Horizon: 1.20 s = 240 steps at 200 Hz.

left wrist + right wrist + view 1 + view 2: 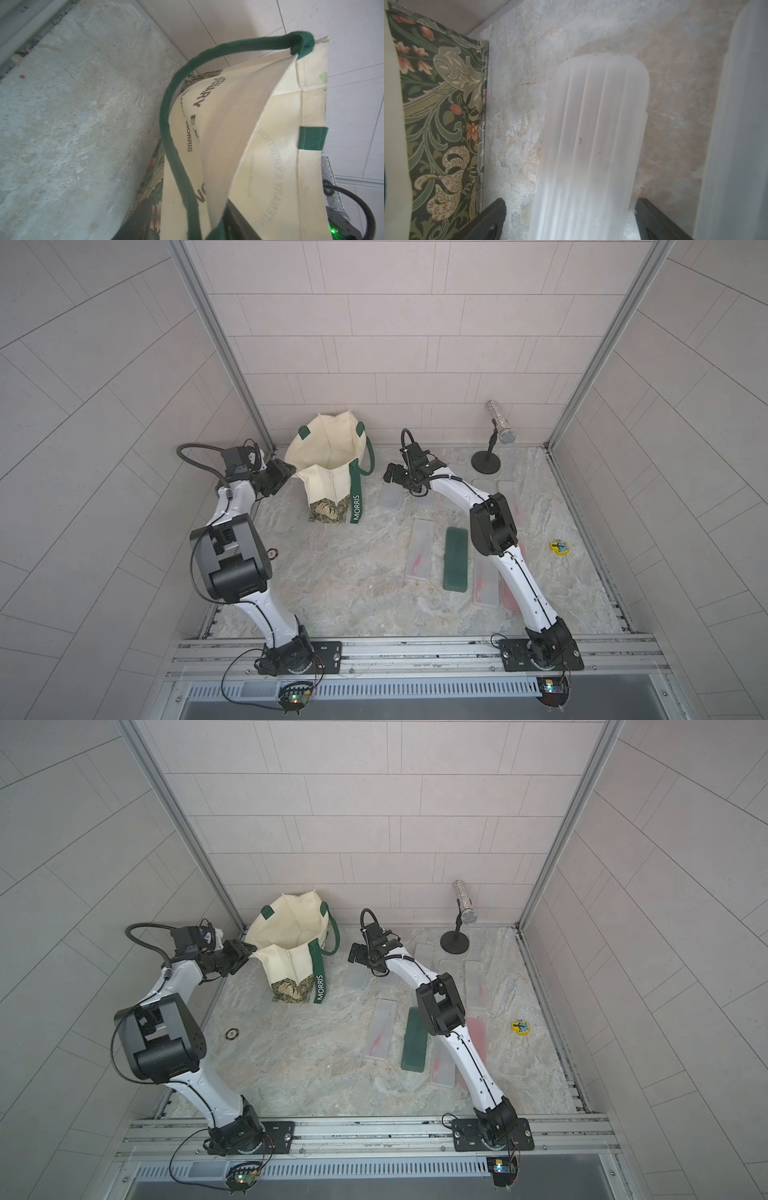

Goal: Take out the pencil case from the canvas bag
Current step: Place the canvas bag at the center of the board.

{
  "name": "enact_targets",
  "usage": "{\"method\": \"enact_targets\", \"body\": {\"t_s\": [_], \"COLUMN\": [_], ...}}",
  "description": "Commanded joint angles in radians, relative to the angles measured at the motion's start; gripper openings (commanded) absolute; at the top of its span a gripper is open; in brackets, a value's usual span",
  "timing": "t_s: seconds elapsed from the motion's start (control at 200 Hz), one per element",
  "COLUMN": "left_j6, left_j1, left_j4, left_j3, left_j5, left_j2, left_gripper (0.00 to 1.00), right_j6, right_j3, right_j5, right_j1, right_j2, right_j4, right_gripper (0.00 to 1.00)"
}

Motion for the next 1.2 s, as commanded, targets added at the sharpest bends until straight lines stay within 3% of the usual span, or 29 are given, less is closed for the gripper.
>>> {"method": "enact_targets", "body": {"t_s": [0.0, 0.095, 0.115, 0.135, 0.18, 0.535, 0.791, 1.196], "left_j6": [0.083, 0.093, 0.092, 0.092, 0.091, 0.055, -0.056, 0.033], "left_j1": [-0.001, 0.000, 0.000, 0.000, 0.000, 0.001, 0.002, 0.000], "left_j4": [-0.060, -0.063, -0.061, -0.060, -0.058, -0.037, -0.046, -0.038], "left_j3": [0.031, 0.032, 0.034, 0.034, 0.038, 0.070, 0.141, 0.106], "left_j5": [-0.073, -0.098, -0.102, -0.105, -0.107, -0.136, -0.045, -0.106], "left_j2": [-0.050, -0.067, -0.068, -0.070, -0.073, -0.084, -0.042, -0.209], "left_gripper": [0.71, 0.80, 0.84, 0.96, 1.00, 1.00, 1.00, 1.00], "right_j6": [0.009, 0.003, 0.001, -0.004, -0.009, -0.031, -0.020, -0.077], "right_j3": [-0.052, -0.076, -0.075, -0.075, -0.077, -0.179, -0.279, -0.420], "right_j5": [0.005, -0.006, -0.011, -0.016, -0.020, -0.061, -0.077, -0.077], "right_j1": [0.002, 0.001, 0.001, 0.001, 0.000, 0.002, 0.002, -0.001], "right_j2": [-0.041, -0.067, -0.070, -0.072, -0.078, -0.163, -0.224, -0.389], "right_j4": [-0.030, -0.011, -0.010, -0.011, -0.016, 0.026, 0.110, 0.222], "right_gripper": [1.00, 1.00, 1.00, 1.00, 1.00, 1.00, 1.00, 1.00]}}
